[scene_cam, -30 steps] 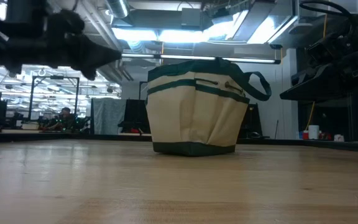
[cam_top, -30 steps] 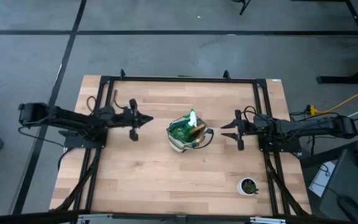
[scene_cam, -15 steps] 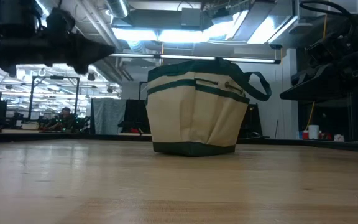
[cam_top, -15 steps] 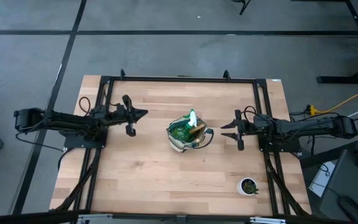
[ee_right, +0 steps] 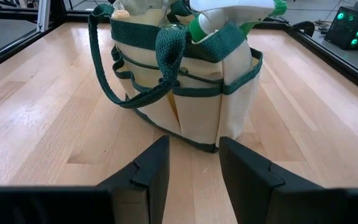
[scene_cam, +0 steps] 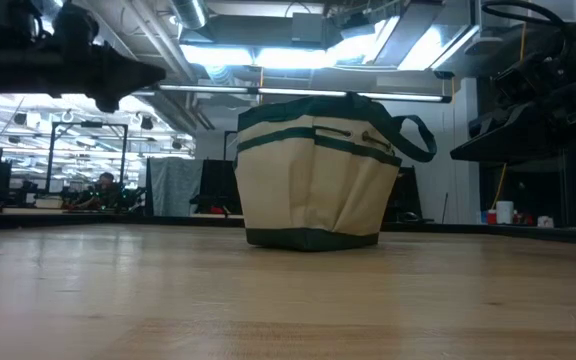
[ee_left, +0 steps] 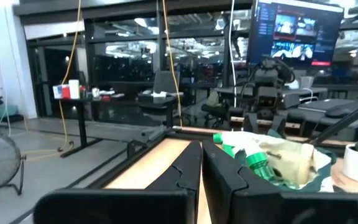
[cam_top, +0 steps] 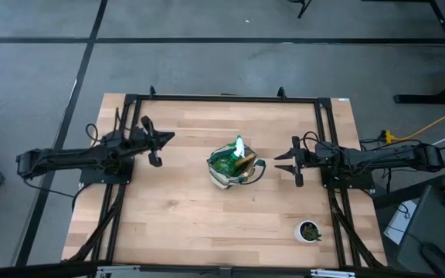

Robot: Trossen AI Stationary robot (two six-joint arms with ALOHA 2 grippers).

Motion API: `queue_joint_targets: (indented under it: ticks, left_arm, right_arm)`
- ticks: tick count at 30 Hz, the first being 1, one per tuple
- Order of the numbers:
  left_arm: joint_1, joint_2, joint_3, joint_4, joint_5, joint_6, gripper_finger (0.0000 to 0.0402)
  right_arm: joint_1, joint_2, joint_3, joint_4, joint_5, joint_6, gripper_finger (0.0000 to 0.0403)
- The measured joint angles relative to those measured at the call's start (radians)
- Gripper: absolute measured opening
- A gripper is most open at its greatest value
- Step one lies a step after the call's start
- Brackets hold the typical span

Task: Pick & Place Garden tools in Gardening bag
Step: Return to Home Position

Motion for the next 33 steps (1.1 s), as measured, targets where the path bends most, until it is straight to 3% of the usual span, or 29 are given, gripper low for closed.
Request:
queue_joint_targets:
  ticks: [16,19,33]
  left_arm:
    - [0.000,-0.383,0.000,-0.476,0.002,0.008,0.0009]
    - [0.000,-0.397,0.001,-0.541,0.000,0.011,0.0006]
    - [-0.003,-0.382,0.001,-0.544,0.005,0.021,0.0007]
  right_arm:
    - [0.000,0.000,0.000,0.000,0.000,0.000,0.0144]
    - [0.000,0.000,0.000,0.000,0.000,0.000,0.0144]
    - [0.000,0.000,0.000,0.000,0.000,0.000,0.0144]
